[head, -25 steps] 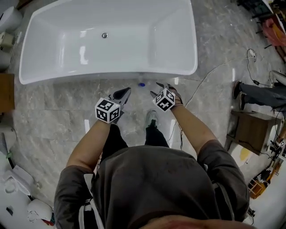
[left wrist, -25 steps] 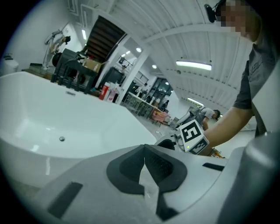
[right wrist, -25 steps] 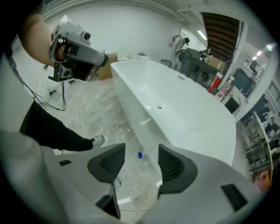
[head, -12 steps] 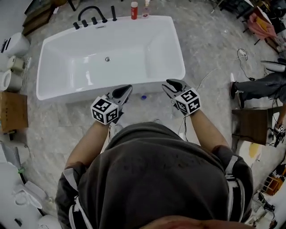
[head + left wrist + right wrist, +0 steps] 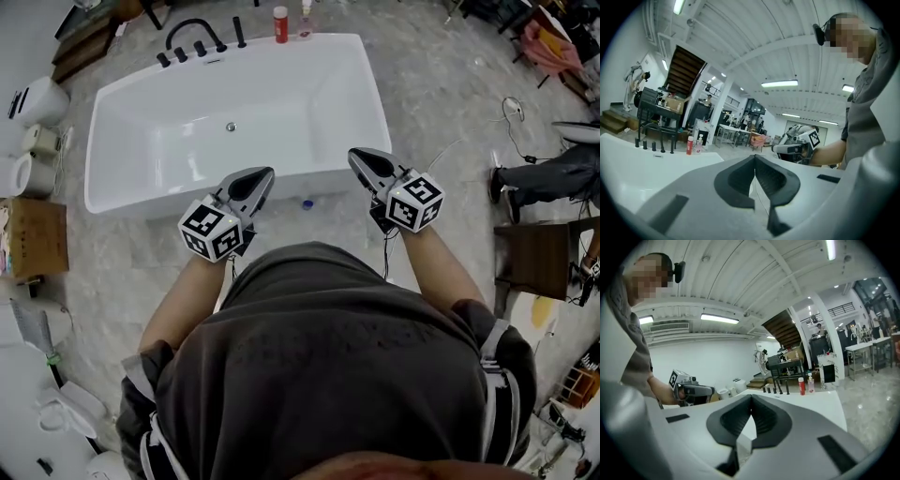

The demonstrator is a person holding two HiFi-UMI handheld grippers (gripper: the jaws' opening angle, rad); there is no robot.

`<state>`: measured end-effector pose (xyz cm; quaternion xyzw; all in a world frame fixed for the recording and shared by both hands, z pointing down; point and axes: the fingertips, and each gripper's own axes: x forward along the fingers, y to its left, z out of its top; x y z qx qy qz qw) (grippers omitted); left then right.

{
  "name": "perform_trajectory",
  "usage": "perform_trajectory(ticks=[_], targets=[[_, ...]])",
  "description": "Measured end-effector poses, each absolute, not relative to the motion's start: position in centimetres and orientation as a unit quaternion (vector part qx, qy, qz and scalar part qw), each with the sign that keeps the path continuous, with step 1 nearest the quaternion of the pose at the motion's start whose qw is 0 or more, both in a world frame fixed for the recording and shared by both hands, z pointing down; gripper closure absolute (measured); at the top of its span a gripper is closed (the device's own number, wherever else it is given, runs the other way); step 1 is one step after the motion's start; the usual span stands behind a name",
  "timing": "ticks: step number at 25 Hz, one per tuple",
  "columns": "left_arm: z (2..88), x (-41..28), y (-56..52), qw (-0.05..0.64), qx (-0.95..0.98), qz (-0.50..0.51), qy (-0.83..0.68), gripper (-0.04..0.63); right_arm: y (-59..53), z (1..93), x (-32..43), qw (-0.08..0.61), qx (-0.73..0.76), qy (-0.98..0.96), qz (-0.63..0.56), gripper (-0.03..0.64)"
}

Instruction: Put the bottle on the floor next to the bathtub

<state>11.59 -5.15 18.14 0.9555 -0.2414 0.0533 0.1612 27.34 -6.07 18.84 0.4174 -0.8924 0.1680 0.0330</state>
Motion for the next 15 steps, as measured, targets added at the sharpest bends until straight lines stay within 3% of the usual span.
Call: perform_trajectory(ticks=[15], targets=[[18.34,11.97,-5.37,0.165,0.954,0.045,-0.247,0.589,-5.60,19.20,27.45,0.046,0.409,-0.894,0.178,0.625]])
